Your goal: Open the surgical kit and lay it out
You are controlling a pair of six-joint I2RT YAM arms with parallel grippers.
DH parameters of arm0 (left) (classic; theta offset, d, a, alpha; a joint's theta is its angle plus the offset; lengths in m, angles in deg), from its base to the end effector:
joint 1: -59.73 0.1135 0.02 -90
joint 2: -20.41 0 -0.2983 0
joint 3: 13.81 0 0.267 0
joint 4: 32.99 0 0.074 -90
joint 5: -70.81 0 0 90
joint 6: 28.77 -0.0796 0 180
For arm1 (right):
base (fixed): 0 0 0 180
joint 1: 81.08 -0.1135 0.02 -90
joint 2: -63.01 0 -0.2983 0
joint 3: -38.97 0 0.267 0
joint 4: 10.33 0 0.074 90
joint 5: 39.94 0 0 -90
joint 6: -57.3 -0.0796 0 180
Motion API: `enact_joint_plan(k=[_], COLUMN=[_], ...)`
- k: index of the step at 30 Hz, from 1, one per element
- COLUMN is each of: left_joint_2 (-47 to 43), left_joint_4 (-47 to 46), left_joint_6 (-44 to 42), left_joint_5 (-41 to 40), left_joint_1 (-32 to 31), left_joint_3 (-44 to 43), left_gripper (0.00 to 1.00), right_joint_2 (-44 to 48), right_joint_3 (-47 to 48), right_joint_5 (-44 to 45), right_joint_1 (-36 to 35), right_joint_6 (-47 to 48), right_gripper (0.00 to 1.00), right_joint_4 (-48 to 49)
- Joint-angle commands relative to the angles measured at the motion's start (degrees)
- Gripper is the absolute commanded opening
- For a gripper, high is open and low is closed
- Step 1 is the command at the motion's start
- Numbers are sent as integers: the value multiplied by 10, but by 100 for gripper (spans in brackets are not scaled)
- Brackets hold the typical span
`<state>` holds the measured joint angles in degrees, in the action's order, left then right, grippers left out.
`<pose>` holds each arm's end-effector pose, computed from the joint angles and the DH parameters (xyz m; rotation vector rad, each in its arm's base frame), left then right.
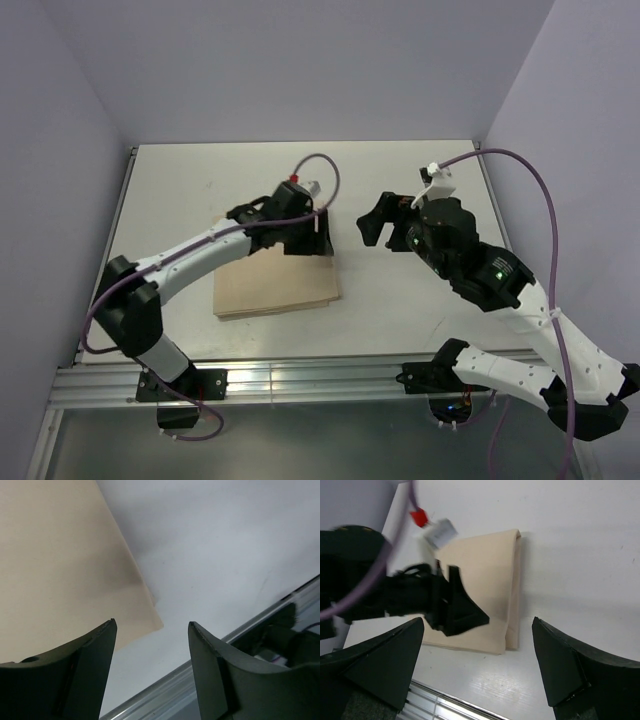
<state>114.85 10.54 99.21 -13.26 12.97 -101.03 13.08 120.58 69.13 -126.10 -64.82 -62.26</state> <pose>0.2714 -0.3006 0.2587 0.2477 2.5972 -0.7267 0.1564 0.1197 0.4303 0.0077 1.9483 0.5867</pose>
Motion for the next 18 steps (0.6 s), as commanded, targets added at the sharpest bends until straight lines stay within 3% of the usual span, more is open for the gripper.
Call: enact_joint_plan(k=[1,6,9,13,18], left_joint_2=[-68,-121,-171,-230,-279], left_joint_4=[0,99,96,94,65], left_joint_6=[30,42,22,24,50], left_joint_5=[41,-10,-16,36,89], left_joint_1=[71,174,240,351,415], left_joint_3=[5,28,115,230,321], left_gripper=[67,66,66,65,64], right_joint_2=[-21,-64,-108,-132,-137], right_joint_3=[23,18,13,-24,-42], right_joint_5=[-9,-75,-107,-142,-155], right_joint_1=[20,40,41,41,41], right_joint_6=[-19,-26,-28,-29,-28], right_gripper=[96,93,89,86,83], right_joint_4=[32,45,31,42,42])
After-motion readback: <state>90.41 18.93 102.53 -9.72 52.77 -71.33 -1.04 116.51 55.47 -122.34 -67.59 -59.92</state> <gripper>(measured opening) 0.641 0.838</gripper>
